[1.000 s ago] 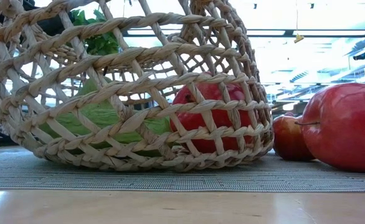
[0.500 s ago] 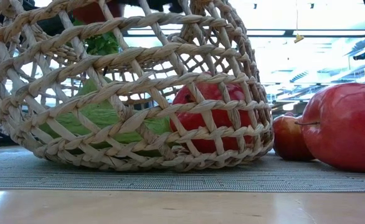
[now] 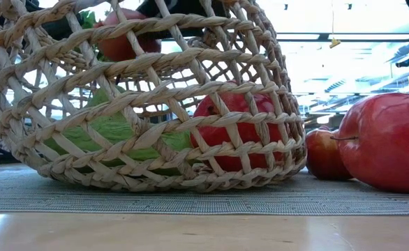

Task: Build produce basket
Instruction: Put the pomegranate into the brown basket, then put the mango into the brown basket

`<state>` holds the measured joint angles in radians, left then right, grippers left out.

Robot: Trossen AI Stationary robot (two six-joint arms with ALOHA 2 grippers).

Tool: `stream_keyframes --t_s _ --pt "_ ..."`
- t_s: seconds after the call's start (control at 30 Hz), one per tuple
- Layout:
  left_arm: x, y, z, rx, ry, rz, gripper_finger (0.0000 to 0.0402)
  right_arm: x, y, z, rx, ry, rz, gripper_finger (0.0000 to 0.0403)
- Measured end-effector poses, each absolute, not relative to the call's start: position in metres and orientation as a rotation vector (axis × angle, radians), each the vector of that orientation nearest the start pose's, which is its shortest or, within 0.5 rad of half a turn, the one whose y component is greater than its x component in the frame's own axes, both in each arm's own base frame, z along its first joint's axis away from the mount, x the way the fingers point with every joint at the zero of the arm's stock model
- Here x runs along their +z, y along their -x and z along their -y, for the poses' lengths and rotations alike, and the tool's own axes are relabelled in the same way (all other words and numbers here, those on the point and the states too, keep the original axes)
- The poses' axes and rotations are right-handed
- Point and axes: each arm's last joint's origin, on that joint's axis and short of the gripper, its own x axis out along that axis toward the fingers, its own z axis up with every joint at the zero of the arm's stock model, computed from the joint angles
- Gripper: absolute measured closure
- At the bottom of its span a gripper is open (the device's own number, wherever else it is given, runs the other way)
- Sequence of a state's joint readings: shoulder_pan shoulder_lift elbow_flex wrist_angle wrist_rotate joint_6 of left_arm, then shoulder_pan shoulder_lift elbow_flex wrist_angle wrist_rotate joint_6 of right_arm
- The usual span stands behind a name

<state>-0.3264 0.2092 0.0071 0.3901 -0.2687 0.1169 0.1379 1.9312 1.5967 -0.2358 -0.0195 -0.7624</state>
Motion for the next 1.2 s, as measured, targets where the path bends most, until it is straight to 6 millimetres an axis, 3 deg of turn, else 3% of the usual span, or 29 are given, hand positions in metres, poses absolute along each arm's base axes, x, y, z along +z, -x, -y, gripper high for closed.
stream_keyframes --t_s 0.2,0.33,0.43,0.57,0.73,0.87,1.07,1.2 --pt "0.186 -0.105 0.027 -0.047 -0.061 0.183 0.0373 0.275 -0.441 -0.062 0.343 0.703 -0.494 0.0008" --pt "0.186 -0.105 0.027 -0.047 -0.061 0.183 0.0372 0.278 -0.443 -0.060 0.312 0.664 -0.469 0.0011" --pt "0.186 -0.105 0.027 -0.047 -0.061 0.183 0.0368 0.293 -0.443 -0.062 0.225 0.695 -0.383 0.0011" --pt "0.186 -0.105 0.027 -0.047 -0.061 0.183 0.0365 0.333 -0.432 -0.064 0.017 0.755 -0.252 0.0011" --pt "0.186 -0.105 0.027 -0.047 -0.061 0.183 0.0372 0.374 -0.403 -0.053 -0.212 0.660 -0.243 0.0015" --pt "0.186 -0.105 0.027 -0.047 -0.061 0.183 0.0372 0.393 -0.370 -0.048 -0.232 0.445 -0.314 0.0023" --pt "0.186 -0.105 0.027 -0.047 -0.061 0.183 0.0365 0.391 -0.314 -0.040 -0.252 0.099 -0.619 0.0029" --pt "0.186 -0.105 0.027 -0.047 -0.061 0.183 0.0369 0.365 -0.284 -0.037 -0.280 -0.071 -0.882 0.0029"
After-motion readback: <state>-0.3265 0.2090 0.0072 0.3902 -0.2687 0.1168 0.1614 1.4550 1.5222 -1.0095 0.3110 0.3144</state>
